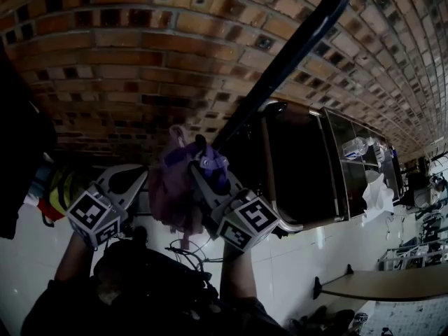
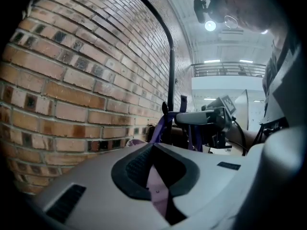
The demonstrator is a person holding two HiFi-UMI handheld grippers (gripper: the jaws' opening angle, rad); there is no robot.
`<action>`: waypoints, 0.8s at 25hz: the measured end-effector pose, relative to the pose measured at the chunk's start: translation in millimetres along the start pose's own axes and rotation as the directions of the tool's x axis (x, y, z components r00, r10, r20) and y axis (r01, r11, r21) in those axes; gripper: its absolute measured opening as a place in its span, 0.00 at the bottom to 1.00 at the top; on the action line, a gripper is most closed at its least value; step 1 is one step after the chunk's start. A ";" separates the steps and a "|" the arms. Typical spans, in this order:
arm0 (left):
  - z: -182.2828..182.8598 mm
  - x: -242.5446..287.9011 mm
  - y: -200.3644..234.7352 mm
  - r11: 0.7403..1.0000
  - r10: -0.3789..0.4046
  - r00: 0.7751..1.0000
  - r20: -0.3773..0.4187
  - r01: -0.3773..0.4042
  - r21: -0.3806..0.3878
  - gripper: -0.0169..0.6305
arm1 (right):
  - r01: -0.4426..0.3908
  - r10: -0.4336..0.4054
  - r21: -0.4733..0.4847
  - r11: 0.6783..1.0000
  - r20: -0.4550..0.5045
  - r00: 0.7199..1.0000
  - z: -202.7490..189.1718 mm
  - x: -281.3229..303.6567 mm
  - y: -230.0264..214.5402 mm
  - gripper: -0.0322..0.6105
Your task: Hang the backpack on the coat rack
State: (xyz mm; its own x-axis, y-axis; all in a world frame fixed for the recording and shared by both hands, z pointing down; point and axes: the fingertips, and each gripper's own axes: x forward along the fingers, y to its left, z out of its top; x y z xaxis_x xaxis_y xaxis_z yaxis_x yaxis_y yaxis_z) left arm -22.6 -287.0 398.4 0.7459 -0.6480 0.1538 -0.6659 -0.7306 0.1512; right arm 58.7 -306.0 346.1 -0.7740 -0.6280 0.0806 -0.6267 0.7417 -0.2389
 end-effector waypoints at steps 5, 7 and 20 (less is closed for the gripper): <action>-8.4 -14.5 -12.7 1.000 0.019 1.000 -0.004 -0.019 0.001 0.05 | 0.024 -0.025 0.023 0.999 0.037 0.999 -7.0 0.8 -0.5 0.05; -12.3 -19.8 -19.1 1.000 0.028 1.000 -0.002 -0.028 -0.002 0.05 | 0.045 -0.047 0.036 0.998 0.055 0.997 -8.2 3.1 -0.2 0.05; -32.4 -64.2 -91.7 0.997 0.073 0.997 -0.010 -0.073 -0.019 0.05 | 0.167 -0.165 -0.044 0.985 0.045 0.985 -46.3 -29.4 3.3 0.24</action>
State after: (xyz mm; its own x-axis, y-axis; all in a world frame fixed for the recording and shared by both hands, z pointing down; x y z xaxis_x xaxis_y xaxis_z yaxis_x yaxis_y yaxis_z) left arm -9.9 -171.5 406.3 0.6952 -0.6975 0.1740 -0.7188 -0.6769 0.1584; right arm 75.2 -274.2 387.8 -0.6552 -0.7517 0.0756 -0.7505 0.6361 -0.1790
